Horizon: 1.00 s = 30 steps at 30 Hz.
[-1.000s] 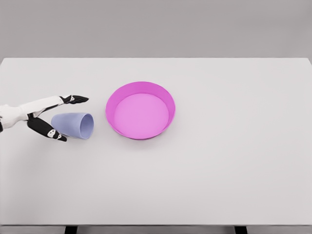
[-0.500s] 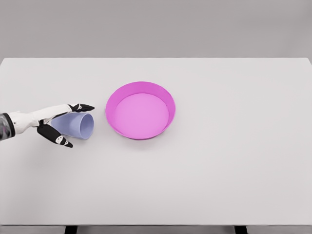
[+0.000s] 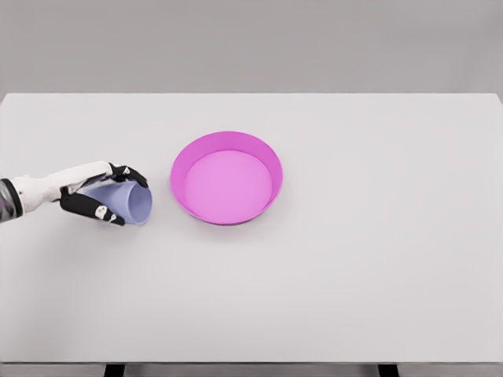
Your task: Flip the cup with left arm and place it on the plate
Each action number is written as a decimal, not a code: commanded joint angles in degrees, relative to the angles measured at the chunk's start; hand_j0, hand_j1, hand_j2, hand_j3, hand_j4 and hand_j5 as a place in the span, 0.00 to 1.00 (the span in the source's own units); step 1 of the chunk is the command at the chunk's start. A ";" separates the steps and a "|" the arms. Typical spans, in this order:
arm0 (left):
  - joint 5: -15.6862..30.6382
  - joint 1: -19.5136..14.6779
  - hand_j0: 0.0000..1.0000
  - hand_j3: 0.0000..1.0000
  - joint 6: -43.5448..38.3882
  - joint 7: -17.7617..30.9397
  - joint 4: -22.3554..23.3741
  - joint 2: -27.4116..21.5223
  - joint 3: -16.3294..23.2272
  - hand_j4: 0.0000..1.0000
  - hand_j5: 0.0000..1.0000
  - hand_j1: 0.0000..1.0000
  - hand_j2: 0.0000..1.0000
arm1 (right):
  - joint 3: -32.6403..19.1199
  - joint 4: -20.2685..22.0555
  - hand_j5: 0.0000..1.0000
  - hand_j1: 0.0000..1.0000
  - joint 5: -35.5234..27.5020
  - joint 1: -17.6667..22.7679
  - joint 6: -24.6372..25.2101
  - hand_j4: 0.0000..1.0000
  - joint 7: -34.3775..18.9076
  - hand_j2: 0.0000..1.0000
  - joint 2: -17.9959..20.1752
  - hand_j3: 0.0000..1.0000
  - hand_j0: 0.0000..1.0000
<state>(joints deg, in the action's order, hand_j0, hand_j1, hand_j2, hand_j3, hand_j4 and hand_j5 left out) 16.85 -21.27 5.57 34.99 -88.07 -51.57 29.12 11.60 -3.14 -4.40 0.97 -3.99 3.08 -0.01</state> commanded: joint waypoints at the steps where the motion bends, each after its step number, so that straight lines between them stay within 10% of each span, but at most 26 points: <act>1: 3.71 0.00 0.53 0.53 1.54 0.01 -0.17 -0.20 -0.21 0.53 0.53 0.53 0.53 | 0.00 -0.02 1.00 1.00 0.00 -0.09 0.03 1.00 -0.01 1.00 0.01 1.00 1.00; 16: 16.54 -1.32 0.50 0.50 6.64 0.01 -2.37 0.24 -3.72 0.50 0.50 0.50 0.50 | 0.00 -0.02 1.00 1.00 0.00 0.00 0.03 1.00 -0.01 1.00 0.01 1.00 1.00; 30: 26.13 -4.48 0.49 0.49 6.91 0.01 -3.69 12.10 -3.72 0.49 0.49 0.49 0.49 | 0.00 -0.02 1.00 1.00 0.00 0.00 0.03 1.00 -0.01 1.00 0.01 1.00 1.00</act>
<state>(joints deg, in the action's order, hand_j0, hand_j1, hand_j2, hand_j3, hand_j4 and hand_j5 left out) 41.59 -25.66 12.48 35.02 -91.68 -41.87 25.45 11.60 -3.15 -4.39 0.97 -3.96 3.08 -0.01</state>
